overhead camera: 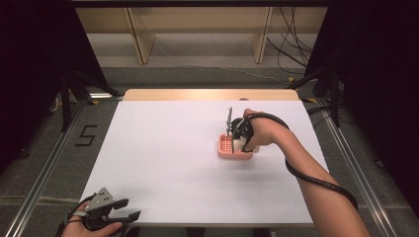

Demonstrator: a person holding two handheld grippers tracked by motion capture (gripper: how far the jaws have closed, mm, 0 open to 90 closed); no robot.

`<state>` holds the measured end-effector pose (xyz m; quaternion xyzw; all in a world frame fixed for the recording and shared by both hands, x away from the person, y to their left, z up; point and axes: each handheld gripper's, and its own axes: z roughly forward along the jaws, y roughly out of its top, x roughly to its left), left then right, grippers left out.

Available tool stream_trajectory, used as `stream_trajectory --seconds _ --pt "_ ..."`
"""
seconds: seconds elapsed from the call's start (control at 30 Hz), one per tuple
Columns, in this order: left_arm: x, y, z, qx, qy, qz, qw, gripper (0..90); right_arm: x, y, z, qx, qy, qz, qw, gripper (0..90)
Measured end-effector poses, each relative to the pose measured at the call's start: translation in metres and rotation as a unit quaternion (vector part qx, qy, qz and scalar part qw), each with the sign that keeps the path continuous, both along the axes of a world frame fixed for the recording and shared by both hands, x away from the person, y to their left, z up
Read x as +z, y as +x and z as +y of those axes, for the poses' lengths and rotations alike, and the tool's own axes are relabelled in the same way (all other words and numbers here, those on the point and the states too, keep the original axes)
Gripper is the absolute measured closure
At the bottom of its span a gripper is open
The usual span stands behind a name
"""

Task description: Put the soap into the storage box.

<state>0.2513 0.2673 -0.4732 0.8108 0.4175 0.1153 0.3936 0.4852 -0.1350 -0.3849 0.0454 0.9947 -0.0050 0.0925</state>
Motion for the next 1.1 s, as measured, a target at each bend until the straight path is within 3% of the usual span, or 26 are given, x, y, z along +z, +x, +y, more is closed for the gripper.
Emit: stream_trajectory --seconds 0.07,0.1,0.2,0.23,0.33,0.4,0.43,0.47,0.53,0.6,0.67,0.7,0.73,0.83,0.9,1.0,1.03,1.1 --pt "0.000 0.001 0.002 -0.005 0.011 -0.004 0.9999 36.3 0.000 0.003 0.001 0.007 0.003 -0.003 1.0000 50.6" --pt "0.000 0.002 0.002 -0.005 0.016 -0.007 0.9998 36.4 0.000 0.006 0.001 0.027 0.004 -0.008 0.9996 50.6" --pt "0.001 0.001 0.002 -0.004 0.010 -0.005 0.9999 36.4 0.000 0.004 0.003 0.004 0.001 -0.007 1.0000 50.6" --pt "0.001 -0.001 0.001 0.000 -0.001 -0.001 1.0000 36.3 -0.001 0.007 0.004 0.012 0.003 -0.004 0.9999 50.6" --pt "0.000 -0.001 0.000 0.001 -0.003 -0.001 1.0000 36.3 -0.003 0.012 0.006 0.028 0.003 -0.008 0.9996 50.6" --pt "0.000 -0.001 0.000 0.002 -0.002 0.000 1.0000 36.3 -0.002 0.011 0.008 0.016 0.004 -0.007 0.9998 50.6" --pt "0.000 0.002 0.002 -0.004 0.015 -0.009 0.9998 36.4 -0.004 0.013 0.008 0.020 0.007 -0.003 0.9998 50.6" --pt "0.000 0.002 0.002 -0.004 0.015 -0.009 0.9998 36.3 -0.004 0.015 0.009 0.030 0.005 -0.005 0.9995 50.6" --pt "0.001 0.002 0.003 -0.010 0.016 -0.001 0.9998 36.3 -0.004 0.012 0.011 -0.002 0.004 0.001 1.0000 50.6" --pt "0.001 0.002 0.003 -0.009 0.015 -0.004 0.9998 36.3 -0.004 0.014 0.012 0.009 0.008 0.000 0.9999 50.6" --pt "0.000 -0.001 0.000 0.002 -0.004 -0.002 1.0000 36.3 -0.004 0.018 0.011 0.027 0.006 -0.008 0.9996 50.6" --pt "0.001 -0.001 0.001 0.001 -0.002 0.000 1.0000 36.4 -0.003 0.014 0.013 -0.012 -0.003 0.001 0.9999 50.6" --pt "0.000 -0.001 0.001 0.002 -0.004 -0.001 1.0000 36.3 -0.003 0.017 0.013 0.013 0.002 -0.008 0.9999 50.6" --pt "0.001 -0.001 0.001 0.000 0.000 0.005 1.0000 36.3 -0.003 0.017 0.013 -0.008 -0.002 -0.003 1.0000 50.6" --pt "0.000 -0.001 0.000 0.002 -0.002 -0.002 1.0000 36.3 -0.005 0.019 0.014 0.006 0.004 -0.008 0.9999 50.6" --pt "0.001 -0.001 0.001 0.001 -0.001 -0.001 1.0000 36.3 -0.006 0.018 0.015 -0.004 -0.002 -0.006 1.0000 50.6" --pt "0.001 -0.001 0.001 0.001 -0.002 0.000 1.0000 36.3 -0.007 0.021 0.015 0.010 0.005 -0.008 0.9999 50.6" --pt "0.001 -0.001 0.001 0.002 -0.002 0.000 1.0000 36.3 -0.007 0.022 0.016 0.007 0.005 -0.007 0.9999 50.6"
